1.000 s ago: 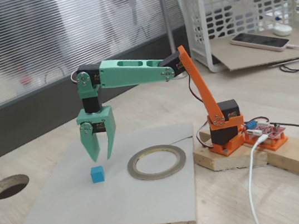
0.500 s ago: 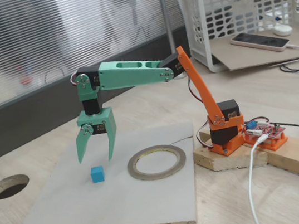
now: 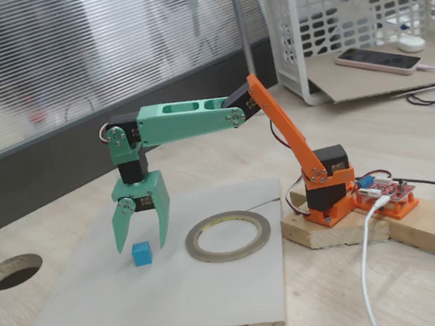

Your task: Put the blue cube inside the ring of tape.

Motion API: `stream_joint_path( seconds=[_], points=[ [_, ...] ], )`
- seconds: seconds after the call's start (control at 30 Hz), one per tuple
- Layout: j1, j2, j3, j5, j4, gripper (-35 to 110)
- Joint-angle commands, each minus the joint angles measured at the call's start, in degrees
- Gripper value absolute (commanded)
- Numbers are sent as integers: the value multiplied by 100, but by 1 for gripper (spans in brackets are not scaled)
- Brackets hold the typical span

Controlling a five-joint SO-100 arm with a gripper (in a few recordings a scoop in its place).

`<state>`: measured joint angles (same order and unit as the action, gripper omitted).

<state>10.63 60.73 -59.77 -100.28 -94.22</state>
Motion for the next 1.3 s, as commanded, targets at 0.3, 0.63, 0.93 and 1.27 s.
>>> stream_joint_path(
  seconds=[0.3, 0.63, 0.93, 1.27],
  points=[
    [62, -141, 79, -26, 404, 50],
    [62, -158, 62, -35, 738, 50],
    [62, -97, 9, -62, 721, 50],
    [62, -167, 9, -26, 738, 50]
  ],
)
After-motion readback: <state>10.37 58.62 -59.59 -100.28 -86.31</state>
